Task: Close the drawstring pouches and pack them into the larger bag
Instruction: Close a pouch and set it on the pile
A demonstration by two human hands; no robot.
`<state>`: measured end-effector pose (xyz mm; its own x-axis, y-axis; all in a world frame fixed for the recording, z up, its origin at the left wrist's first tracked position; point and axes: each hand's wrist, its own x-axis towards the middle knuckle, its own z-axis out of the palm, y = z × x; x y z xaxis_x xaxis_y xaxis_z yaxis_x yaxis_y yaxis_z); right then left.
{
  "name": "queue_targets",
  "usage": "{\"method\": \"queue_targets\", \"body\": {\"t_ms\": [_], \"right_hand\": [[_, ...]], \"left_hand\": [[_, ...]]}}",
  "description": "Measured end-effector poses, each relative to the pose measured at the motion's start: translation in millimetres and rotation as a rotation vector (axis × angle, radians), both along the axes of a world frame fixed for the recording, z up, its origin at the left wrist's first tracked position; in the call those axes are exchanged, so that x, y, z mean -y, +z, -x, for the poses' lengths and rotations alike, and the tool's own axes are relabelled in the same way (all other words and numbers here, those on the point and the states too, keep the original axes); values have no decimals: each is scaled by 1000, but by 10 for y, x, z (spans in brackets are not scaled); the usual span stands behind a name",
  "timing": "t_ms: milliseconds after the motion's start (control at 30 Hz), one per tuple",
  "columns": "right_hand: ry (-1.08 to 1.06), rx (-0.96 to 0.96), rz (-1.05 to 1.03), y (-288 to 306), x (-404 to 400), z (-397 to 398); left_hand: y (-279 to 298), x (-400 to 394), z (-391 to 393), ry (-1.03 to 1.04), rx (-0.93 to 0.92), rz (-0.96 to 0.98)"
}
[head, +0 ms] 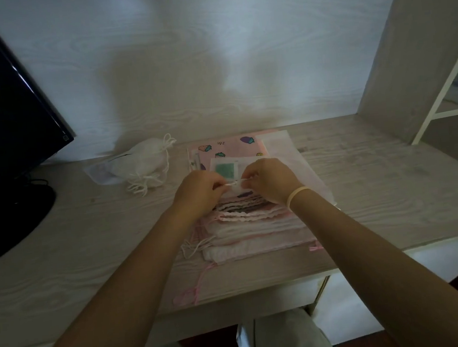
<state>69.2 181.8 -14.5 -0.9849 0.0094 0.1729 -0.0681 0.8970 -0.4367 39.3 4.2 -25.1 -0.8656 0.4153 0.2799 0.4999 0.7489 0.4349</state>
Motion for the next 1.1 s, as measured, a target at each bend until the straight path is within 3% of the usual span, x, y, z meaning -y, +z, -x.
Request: {"method": "queue_targets", "body": {"t_ms": [100,267,467,600,800,1100], "right_hand": [[-13,13,-7,10,-13,-2],[2,8,-7,19,-8,-21],[31,37,-25,41,15,-9],[58,41,-61,31,26,-12],[57,112,-140,104,-27,-23],[141,115,-140,294,-44,22]], "left_hand": [[49,-1,-4,-6,69,-55],[195,-2,-59,-27,475,-425],[142,-65,-92,-77,592,-609],[85,-139,-124,-38,578,-696],[57,-209,-90,120,500,-675],[77,-233,-24,43,363,-396]]}}
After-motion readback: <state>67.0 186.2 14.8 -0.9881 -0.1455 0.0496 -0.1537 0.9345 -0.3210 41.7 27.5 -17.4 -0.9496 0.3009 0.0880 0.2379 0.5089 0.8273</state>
